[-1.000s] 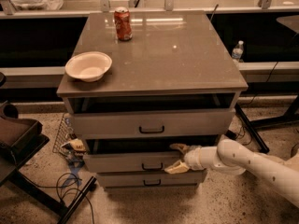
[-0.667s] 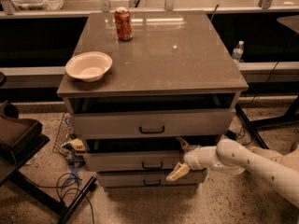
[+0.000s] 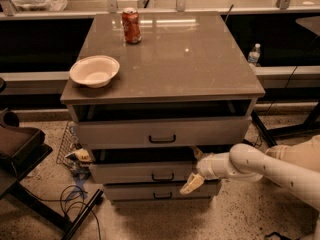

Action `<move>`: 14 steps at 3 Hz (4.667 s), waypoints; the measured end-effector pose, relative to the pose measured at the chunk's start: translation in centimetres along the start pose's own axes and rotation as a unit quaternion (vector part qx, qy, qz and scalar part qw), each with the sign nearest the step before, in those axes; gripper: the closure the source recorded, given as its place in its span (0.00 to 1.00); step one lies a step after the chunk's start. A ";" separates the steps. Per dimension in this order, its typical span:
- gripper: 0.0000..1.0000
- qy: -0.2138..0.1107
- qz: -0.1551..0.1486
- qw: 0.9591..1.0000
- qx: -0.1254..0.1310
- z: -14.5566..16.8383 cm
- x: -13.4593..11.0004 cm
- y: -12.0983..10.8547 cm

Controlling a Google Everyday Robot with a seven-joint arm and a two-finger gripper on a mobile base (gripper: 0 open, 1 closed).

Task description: Open middle drawer

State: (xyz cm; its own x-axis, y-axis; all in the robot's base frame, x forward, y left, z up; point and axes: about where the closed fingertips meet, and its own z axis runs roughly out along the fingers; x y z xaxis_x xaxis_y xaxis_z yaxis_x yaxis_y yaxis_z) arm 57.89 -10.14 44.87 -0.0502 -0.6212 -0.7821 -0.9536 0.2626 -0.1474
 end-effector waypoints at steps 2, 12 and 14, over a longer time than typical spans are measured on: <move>0.00 0.100 -0.015 0.995 -0.006 -1.4 -0.7 0.5; 1.00 0.080 0.097 0.992 -0.027 -10.4 0.2 16.9; 1.00 0.090 0.095 0.991 0.004 -11.2 0.7 16.7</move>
Offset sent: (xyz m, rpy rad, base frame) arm -0.0047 -0.0045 0.0071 -0.1480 0.0192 -0.0023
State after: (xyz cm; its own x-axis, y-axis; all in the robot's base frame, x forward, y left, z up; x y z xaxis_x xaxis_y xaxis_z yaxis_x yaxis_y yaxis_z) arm 38.56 -14.47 48.67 -0.2816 -0.6813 -0.6757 -0.9192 0.3936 -0.0138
